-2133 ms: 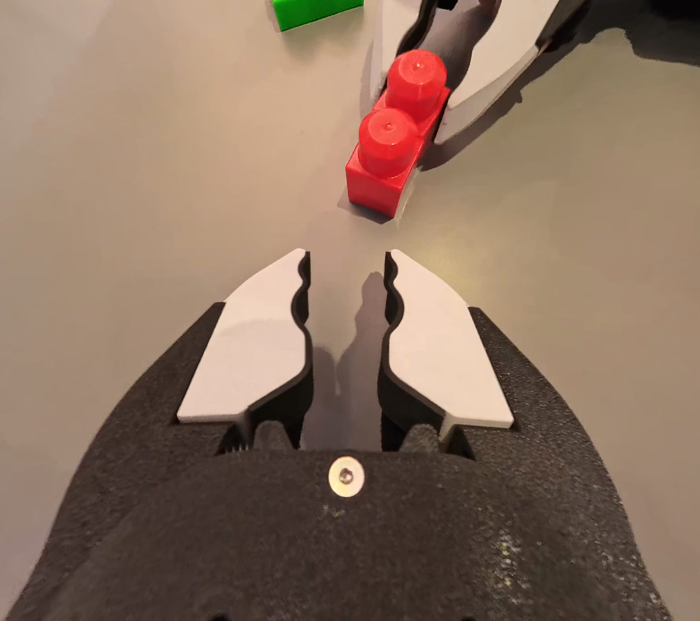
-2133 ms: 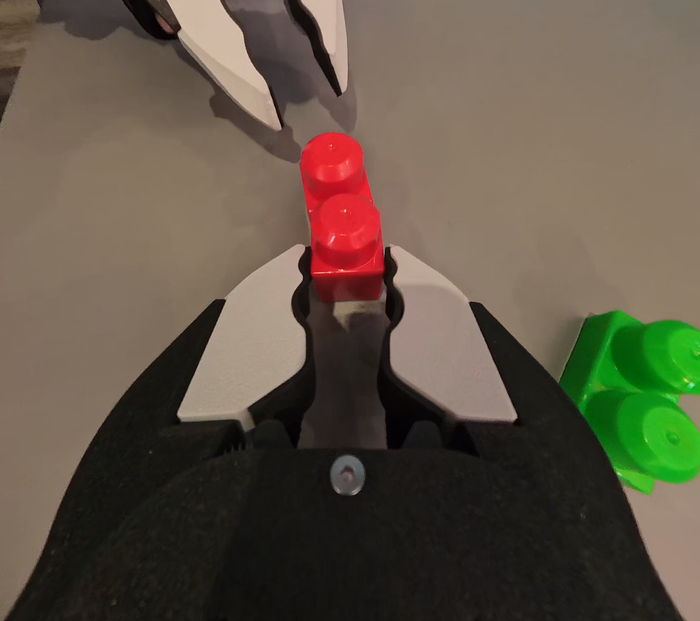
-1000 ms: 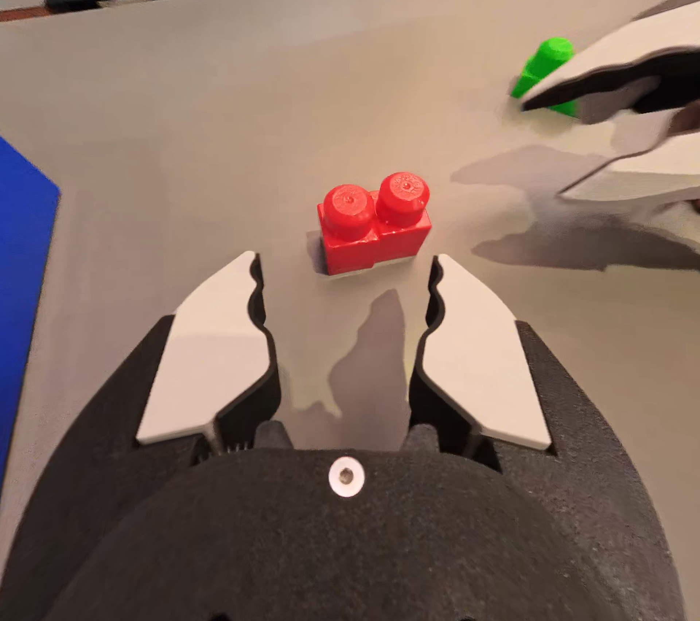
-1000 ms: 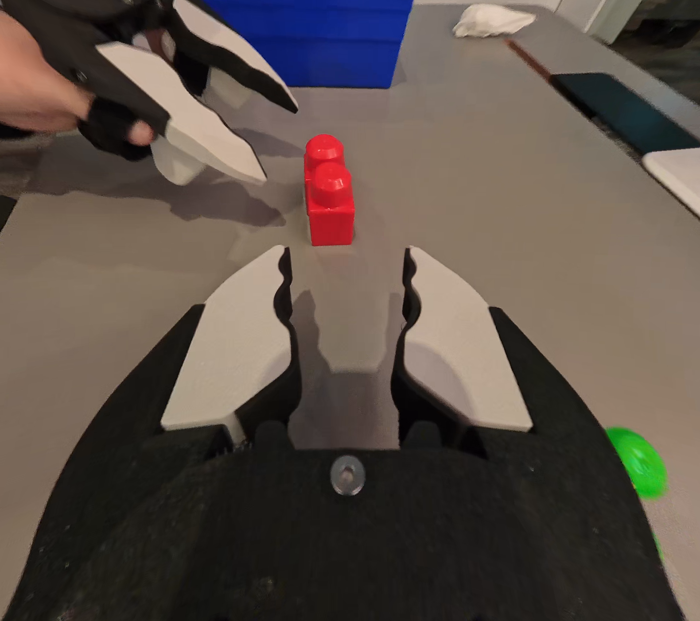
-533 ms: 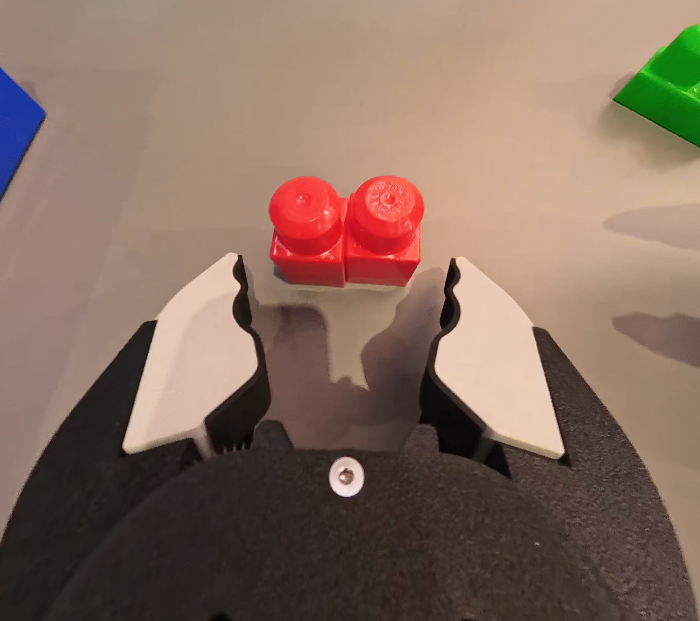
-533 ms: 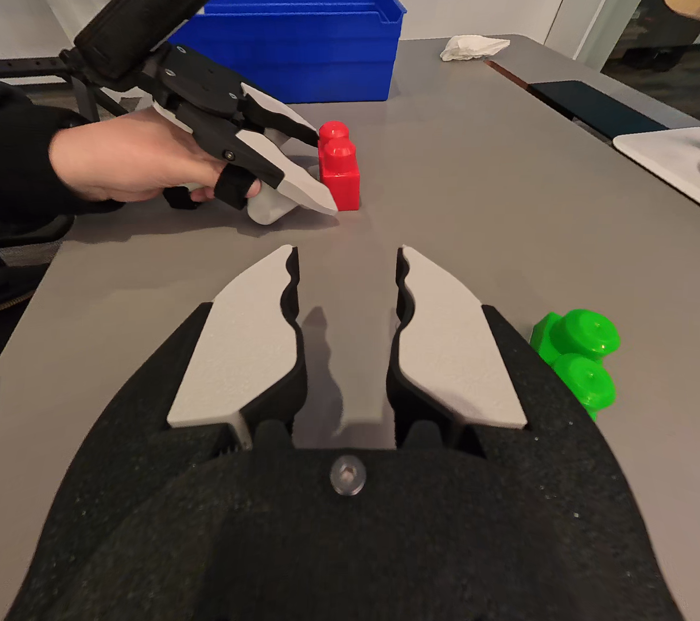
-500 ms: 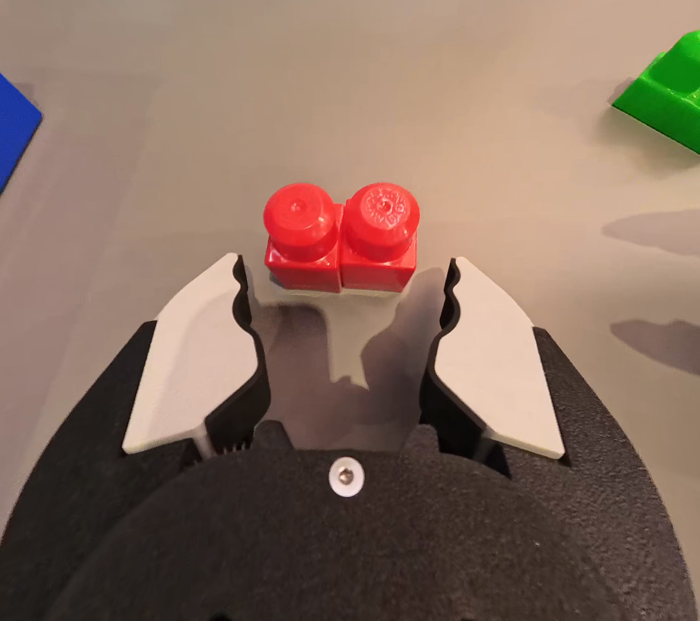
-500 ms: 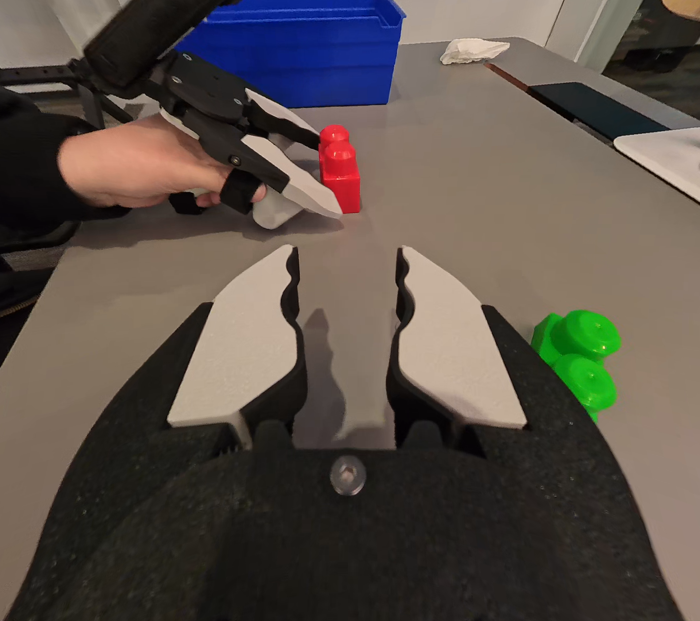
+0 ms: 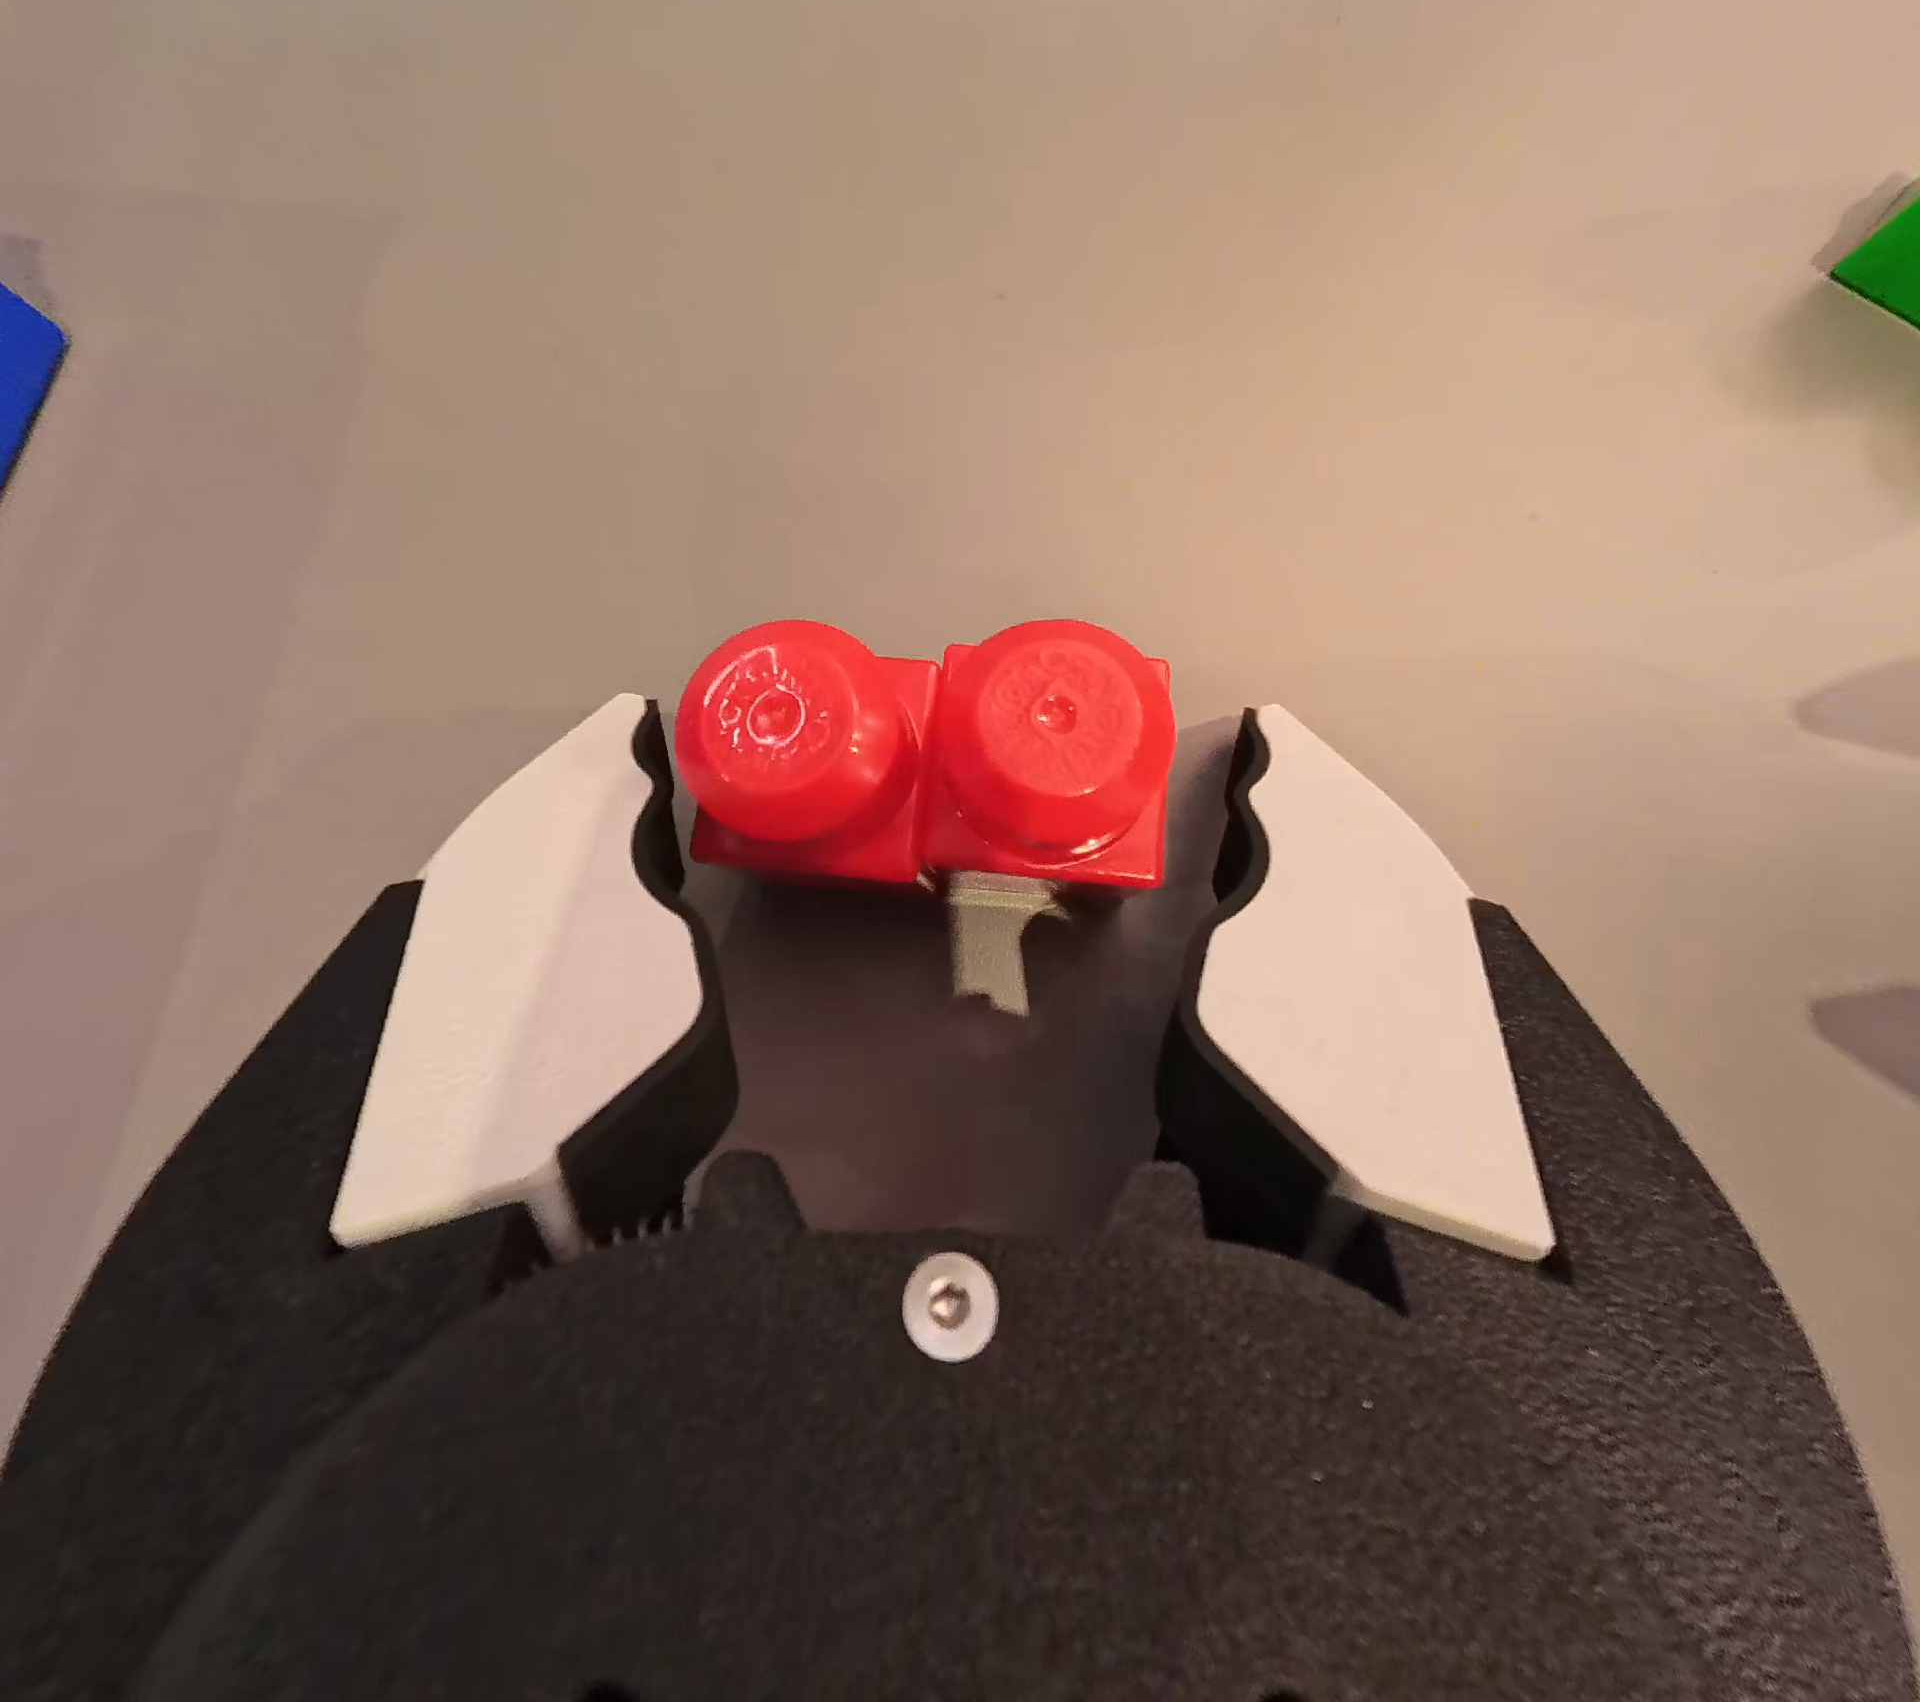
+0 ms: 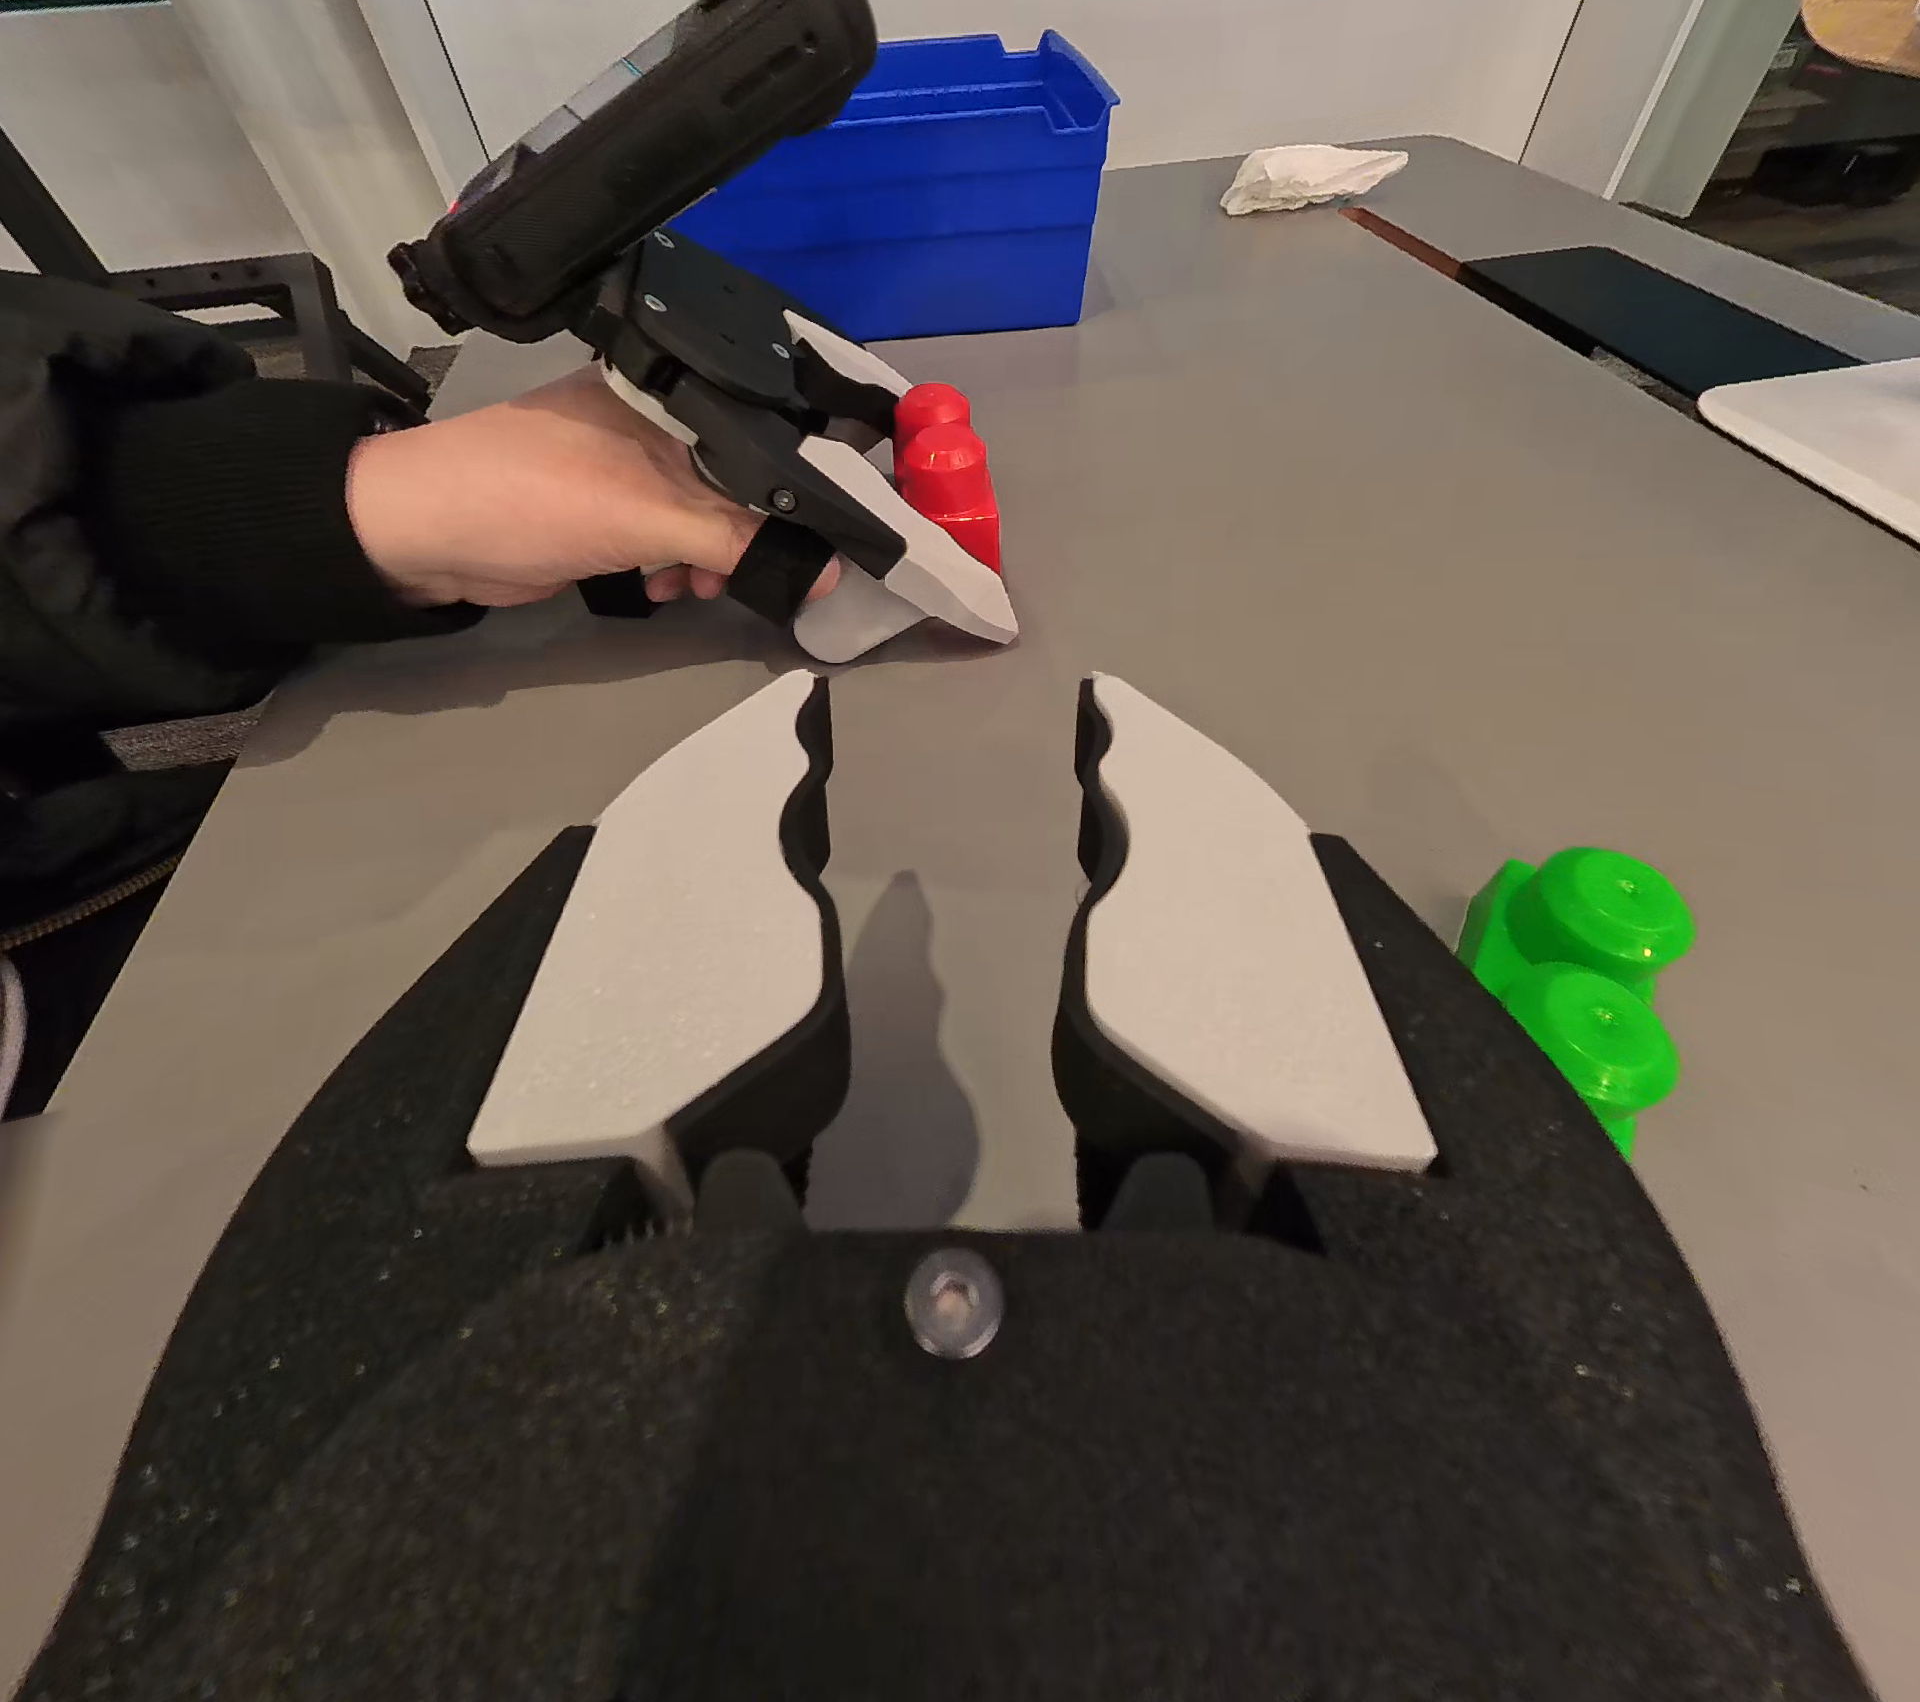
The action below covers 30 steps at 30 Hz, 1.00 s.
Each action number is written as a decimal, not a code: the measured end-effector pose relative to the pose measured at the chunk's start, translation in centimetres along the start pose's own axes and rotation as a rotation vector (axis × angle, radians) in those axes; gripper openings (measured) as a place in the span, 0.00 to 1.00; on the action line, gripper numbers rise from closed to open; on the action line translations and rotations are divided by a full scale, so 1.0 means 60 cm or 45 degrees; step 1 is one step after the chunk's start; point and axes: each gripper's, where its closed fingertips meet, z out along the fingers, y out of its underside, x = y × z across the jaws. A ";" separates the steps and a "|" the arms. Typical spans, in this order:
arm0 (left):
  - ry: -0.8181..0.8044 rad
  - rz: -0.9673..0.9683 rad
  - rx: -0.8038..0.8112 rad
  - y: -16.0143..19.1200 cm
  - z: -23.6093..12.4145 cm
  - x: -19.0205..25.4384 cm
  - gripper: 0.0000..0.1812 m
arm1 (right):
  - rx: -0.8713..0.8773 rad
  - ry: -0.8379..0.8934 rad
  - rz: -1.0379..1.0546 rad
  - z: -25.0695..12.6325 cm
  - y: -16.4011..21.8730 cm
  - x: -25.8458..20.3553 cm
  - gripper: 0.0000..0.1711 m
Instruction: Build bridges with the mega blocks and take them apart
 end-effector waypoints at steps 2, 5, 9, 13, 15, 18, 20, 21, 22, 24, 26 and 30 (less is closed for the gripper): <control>0.001 -0.006 -0.008 0.000 0.002 -0.001 0.56 | -0.007 -0.006 0.003 0.001 0.001 -0.001 0.25; 0.002 -0.018 -0.024 0.001 0.006 -0.004 0.56 | -0.015 -0.006 0.000 0.001 0.003 -0.002 0.25; 0.010 -0.032 -0.031 0.000 0.008 -0.005 0.55 | -0.017 -0.007 0.002 0.001 0.004 -0.002 0.25; 0.021 -0.033 -0.026 -0.001 0.009 -0.004 0.50 | -0.018 -0.004 0.002 0.000 0.005 -0.001 0.25; 0.030 -0.028 -0.026 -0.002 0.009 -0.003 0.50 | -0.016 -0.003 0.005 -0.001 0.005 -0.001 0.25; 0.065 -0.008 -0.022 -0.002 0.009 0.001 0.50 | -0.011 0.054 -0.012 -0.007 0.001 0.008 0.25; 0.113 -0.009 0.009 -0.007 0.004 0.006 0.50 | -0.030 0.221 -0.021 -0.022 -0.001 0.037 0.25; 0.147 -0.003 0.036 -0.011 0.000 0.010 0.50 | -0.053 0.351 -0.040 -0.034 0.001 0.059 0.25; 0.170 0.011 0.053 -0.013 -0.004 0.011 0.50 | -0.081 0.489 -0.076 -0.049 0.003 0.081 0.25; 0.258 0.069 0.080 -0.016 -0.014 0.022 0.50 | -0.141 0.717 -0.128 -0.078 0.009 0.117 0.28; 0.319 0.162 0.058 -0.012 -0.022 0.032 0.50 | -0.201 0.856 -0.097 -0.097 0.024 0.144 0.28; 0.452 0.323 0.172 -0.039 -0.046 0.061 0.50 | -0.269 0.816 0.162 -0.074 0.065 0.175 0.28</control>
